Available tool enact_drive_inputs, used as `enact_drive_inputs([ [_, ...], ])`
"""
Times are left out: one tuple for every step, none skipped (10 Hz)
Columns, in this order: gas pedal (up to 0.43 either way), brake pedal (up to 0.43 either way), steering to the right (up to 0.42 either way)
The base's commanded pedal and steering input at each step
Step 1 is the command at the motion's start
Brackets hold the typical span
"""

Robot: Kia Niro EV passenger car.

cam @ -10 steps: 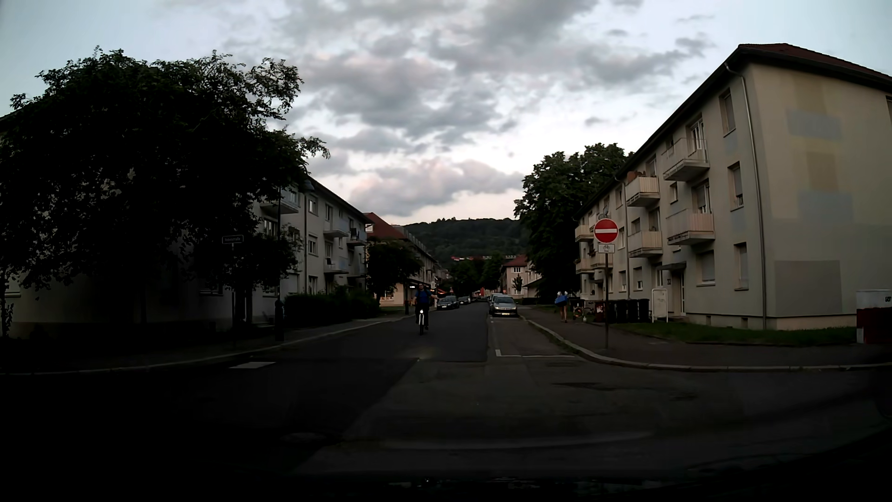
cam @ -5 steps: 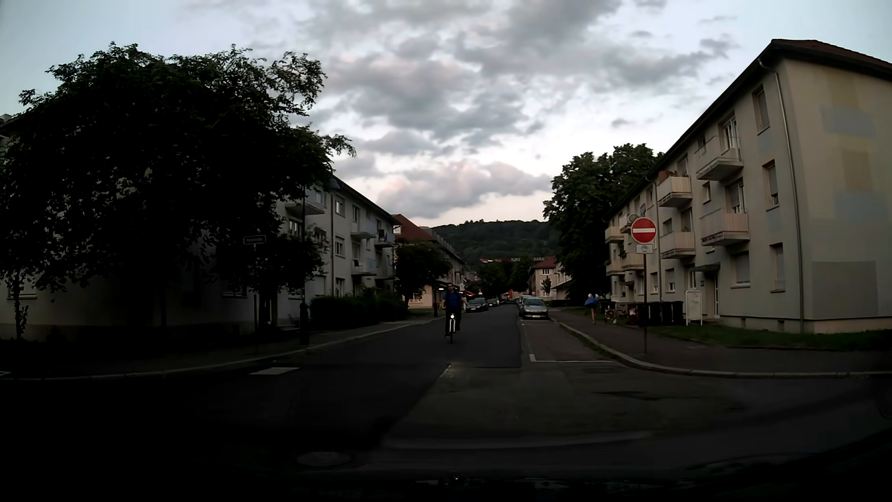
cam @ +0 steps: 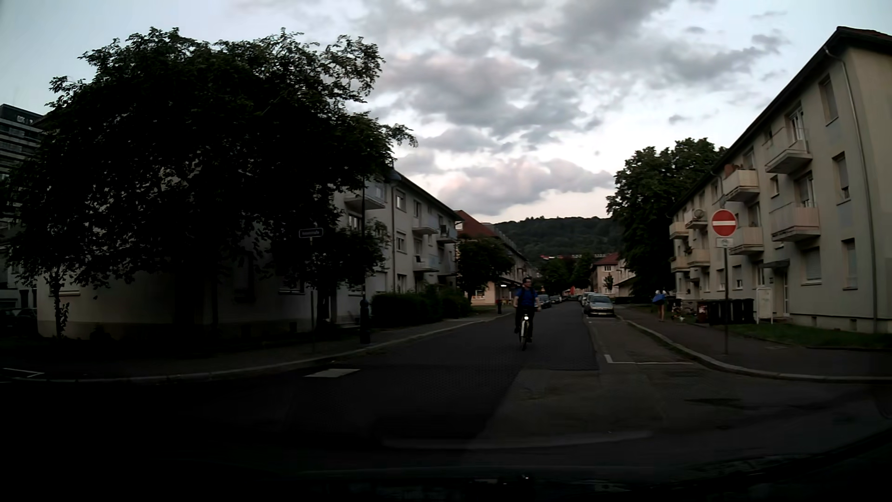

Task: Follow the waypoints while adhering to traffic rules and regulations

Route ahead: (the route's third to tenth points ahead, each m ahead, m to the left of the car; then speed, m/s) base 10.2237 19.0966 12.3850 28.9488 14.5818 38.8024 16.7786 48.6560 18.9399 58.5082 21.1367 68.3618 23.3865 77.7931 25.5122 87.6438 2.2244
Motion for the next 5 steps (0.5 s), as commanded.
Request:
enact_drive_inputs([
  [0.240,0.000,-0.644],
  [0.209,0.000,-0.664],
  [0.197,0.000,-0.675],
  [0.197,0.000,-0.683],
  [0.197,0.000,-0.688],
])
